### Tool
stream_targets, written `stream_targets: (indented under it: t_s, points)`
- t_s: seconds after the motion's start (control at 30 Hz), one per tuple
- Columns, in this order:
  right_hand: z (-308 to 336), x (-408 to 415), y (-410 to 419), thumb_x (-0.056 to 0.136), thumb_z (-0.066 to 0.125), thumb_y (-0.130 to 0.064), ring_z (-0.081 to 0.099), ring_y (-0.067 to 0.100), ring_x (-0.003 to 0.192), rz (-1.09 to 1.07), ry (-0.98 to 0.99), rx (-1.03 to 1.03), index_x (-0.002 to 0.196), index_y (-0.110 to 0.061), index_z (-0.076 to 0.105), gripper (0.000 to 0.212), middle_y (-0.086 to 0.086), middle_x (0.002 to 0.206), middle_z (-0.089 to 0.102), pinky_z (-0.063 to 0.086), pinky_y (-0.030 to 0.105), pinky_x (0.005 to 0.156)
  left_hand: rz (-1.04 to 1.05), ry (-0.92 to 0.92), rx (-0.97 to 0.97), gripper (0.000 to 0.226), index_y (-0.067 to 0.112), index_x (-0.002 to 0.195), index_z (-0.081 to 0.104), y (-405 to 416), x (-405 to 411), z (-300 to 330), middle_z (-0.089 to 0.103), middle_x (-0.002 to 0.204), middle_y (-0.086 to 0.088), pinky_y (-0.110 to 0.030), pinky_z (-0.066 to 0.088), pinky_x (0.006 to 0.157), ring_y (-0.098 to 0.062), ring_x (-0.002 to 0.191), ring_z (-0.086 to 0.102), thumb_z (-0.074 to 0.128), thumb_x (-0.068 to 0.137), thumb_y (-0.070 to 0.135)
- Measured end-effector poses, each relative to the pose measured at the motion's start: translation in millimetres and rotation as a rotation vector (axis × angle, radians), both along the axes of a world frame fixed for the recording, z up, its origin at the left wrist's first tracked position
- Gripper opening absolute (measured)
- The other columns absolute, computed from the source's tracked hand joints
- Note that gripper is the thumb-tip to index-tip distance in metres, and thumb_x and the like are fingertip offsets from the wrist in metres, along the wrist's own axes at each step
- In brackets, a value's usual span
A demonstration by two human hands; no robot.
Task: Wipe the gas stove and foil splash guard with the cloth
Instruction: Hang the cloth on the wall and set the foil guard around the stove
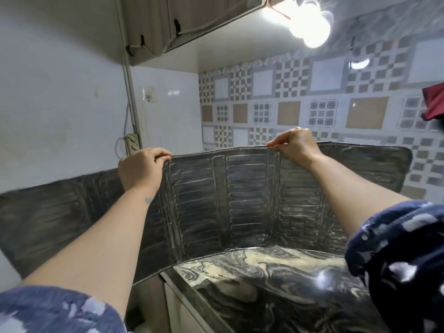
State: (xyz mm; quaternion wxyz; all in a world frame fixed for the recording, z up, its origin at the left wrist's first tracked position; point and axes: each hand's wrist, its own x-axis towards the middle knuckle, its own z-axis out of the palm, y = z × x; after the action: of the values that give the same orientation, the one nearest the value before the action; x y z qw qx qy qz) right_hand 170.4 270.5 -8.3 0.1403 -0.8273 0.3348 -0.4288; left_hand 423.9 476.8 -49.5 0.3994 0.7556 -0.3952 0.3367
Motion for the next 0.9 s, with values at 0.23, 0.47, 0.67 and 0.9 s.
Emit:
stream_targets:
  t_s: [0.23,0.47,0.67,0.9]
  points:
    - [55,-75,-44,0.082,0.073,-0.009,0.063,0.01,0.09,-0.135,-0.022,-0.134,0.096,-0.011,0.075,0.014,0.005,0.102,0.074,0.044,0.017,0.086,-0.144,-0.045,-0.068,0.017,0.027,0.094,0.076,-90,-45,48,0.076,0.094,-0.001,-0.029,0.046,0.068,-0.025,0.088,0.067,0.06,0.09,0.031]
    - [95,-182,-93,0.084,0.067,-0.003,0.065,0.019,0.103,-0.362,-0.003,-0.255,0.1,-0.009,0.075,0.019,0.01,0.107,0.073,0.039,0.014,0.086,-0.353,-0.08,-0.163,0.012,0.026,0.093,0.075,-192,-128,79,0.075,0.097,-0.004,-0.04,0.05,0.085,-0.028,0.094,0.067,0.067,0.085,0.021]
    - [108,-295,-134,0.085,0.068,-0.005,0.067,0.025,0.098,-0.52,0.024,-0.309,0.098,-0.006,0.075,0.015,0.013,0.104,0.073,0.045,0.022,0.087,-0.705,-0.136,-0.053,0.02,0.013,0.097,0.076,-271,-220,88,0.075,0.095,-0.008,-0.038,0.055,0.088,-0.025,0.085,0.07,0.076,0.078,0.012]
    - [101,-410,-163,0.083,0.07,-0.007,0.067,0.024,0.099,-0.662,0.072,-0.374,0.097,-0.007,0.075,0.016,0.013,0.102,0.073,0.042,0.019,0.089,-0.949,-0.063,-0.13,0.019,0.013,0.1,0.076,-365,-323,75,0.074,0.094,-0.01,-0.029,0.053,0.09,-0.021,0.083,0.068,0.069,0.082,0.009]
